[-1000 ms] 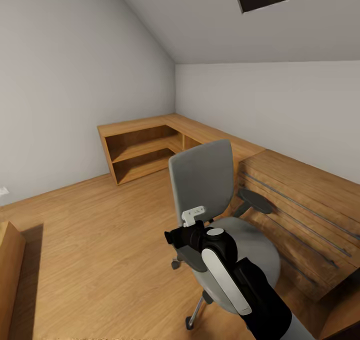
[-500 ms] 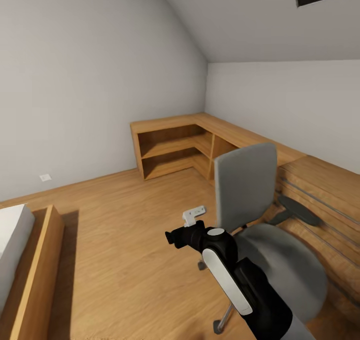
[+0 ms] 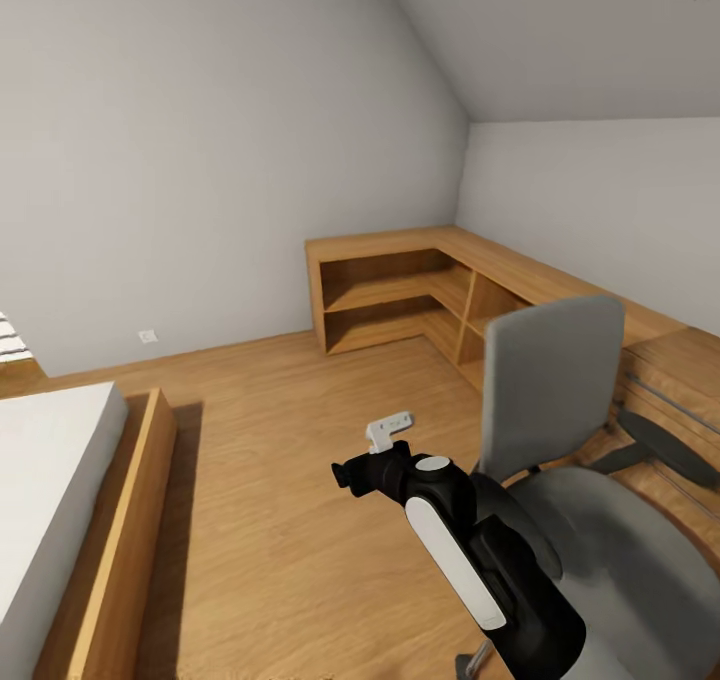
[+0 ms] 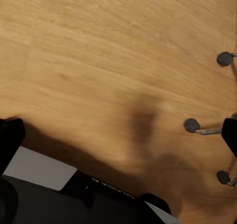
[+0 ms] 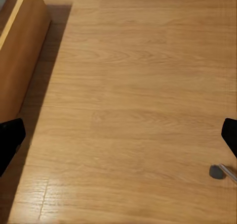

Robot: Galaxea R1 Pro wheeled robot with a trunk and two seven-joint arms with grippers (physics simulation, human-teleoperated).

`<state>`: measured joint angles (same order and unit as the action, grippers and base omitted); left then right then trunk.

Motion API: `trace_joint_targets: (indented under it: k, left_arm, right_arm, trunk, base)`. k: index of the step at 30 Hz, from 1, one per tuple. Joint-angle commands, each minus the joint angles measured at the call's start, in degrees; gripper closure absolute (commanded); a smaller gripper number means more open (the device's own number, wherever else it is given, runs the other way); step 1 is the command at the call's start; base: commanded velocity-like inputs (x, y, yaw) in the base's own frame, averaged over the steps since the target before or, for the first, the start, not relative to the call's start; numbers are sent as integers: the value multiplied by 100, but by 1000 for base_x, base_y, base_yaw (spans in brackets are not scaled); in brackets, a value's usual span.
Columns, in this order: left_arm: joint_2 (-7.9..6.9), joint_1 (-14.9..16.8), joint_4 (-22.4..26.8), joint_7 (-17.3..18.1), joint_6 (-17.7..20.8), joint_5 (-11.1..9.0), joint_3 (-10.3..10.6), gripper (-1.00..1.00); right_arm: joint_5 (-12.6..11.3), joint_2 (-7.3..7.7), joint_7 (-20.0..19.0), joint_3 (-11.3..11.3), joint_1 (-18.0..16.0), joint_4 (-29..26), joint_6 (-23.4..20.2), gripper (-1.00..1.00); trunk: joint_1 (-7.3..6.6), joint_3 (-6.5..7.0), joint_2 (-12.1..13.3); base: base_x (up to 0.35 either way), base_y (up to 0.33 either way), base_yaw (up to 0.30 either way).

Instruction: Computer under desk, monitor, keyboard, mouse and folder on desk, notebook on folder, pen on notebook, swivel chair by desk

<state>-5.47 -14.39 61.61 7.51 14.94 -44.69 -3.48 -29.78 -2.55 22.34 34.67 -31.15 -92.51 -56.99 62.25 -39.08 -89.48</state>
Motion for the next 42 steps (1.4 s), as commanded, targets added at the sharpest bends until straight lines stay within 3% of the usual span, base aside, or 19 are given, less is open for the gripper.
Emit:
trace_joint_targets:
  k: [1, 22, 42]
  left_arm:
    - [2, -2, 8, 14, 47, -49, -15, -100]
    - [2, -2, 8, 13, 44, -44, -7, -100]
    - [2, -2, 8, -8, 44, -35, -14, -100]
  right_arm:
    - [-58, 0, 60, 6, -6, -4, -14, -100]
    - [-56, 1, 60, 1, -6, -4, -15, -100]
    - [-59, -4, 57, 2, -6, -4, -26, -100]
  trunk:
    - [0, -7, -3]
    - [0, -54, -3]
    - [0, -72, -3]
  base:
    - [0, 2, 268]
    - [120, 17, 268]
    - [22, 2, 264]
